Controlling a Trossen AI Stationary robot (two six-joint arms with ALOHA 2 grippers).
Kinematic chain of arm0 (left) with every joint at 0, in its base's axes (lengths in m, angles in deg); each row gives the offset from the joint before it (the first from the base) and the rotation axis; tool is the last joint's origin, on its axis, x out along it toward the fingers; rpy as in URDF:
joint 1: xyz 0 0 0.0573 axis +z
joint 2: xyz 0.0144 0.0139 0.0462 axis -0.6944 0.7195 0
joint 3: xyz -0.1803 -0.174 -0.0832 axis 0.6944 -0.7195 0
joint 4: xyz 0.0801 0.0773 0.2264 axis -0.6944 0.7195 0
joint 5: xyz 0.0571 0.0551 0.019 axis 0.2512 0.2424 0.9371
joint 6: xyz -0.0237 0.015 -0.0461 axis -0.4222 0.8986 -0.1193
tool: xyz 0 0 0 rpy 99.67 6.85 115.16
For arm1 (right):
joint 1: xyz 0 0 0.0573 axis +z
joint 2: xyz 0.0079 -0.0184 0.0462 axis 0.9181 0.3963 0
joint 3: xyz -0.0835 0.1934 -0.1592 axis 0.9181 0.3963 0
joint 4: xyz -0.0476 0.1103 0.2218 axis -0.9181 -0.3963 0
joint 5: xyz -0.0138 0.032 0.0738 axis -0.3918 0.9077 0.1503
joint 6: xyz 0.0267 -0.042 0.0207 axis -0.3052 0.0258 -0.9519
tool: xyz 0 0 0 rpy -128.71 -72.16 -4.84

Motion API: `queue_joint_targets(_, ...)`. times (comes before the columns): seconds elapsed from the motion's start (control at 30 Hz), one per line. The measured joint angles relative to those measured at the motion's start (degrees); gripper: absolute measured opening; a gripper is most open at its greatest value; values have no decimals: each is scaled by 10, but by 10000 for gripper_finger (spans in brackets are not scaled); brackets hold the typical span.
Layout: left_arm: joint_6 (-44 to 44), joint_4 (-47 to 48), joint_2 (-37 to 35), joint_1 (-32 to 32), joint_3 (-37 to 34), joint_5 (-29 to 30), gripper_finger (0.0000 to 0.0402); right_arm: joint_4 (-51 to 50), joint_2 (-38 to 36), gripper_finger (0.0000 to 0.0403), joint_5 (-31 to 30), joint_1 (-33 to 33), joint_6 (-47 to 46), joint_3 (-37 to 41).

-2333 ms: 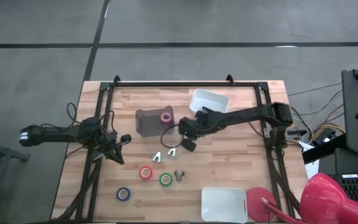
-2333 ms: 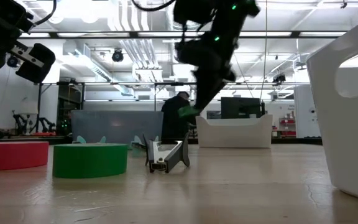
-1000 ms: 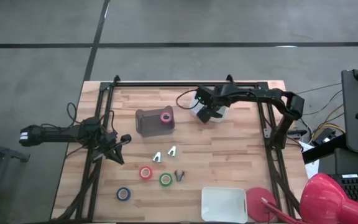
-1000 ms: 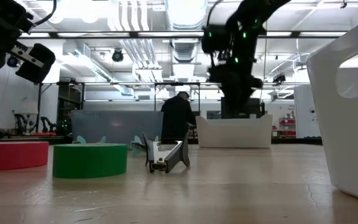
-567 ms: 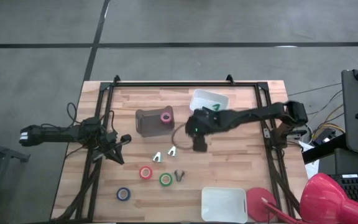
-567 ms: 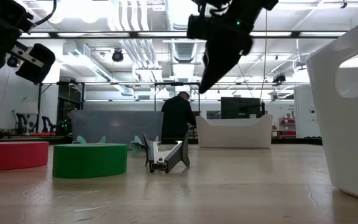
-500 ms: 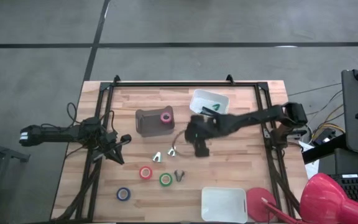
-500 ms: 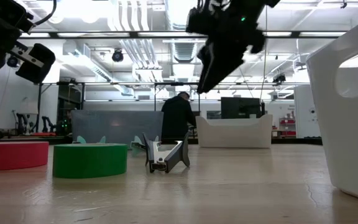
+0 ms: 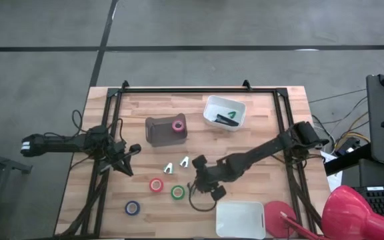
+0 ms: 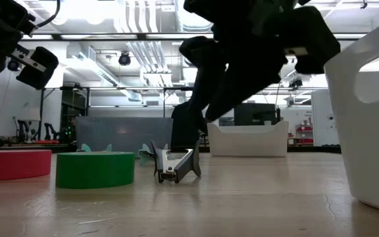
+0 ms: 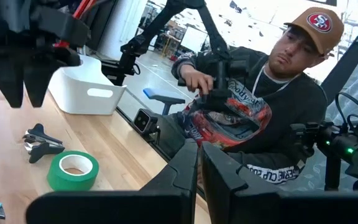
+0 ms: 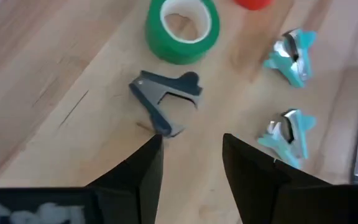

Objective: Pick and place Stapler, Stapler remover, tape
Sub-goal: Put the black staple remover into the bottom white bin

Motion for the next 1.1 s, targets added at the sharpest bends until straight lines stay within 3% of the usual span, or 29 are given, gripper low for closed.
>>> queue_joint_targets(0.63, 0, 0, 0, 0, 0, 0, 23, -9, 109, 120, -15, 19, 75, -67)
queue_joint_targets(1.1, 0, 0, 0, 0, 0, 0, 23, -5, 106, 28, -18, 16, 74, -69)
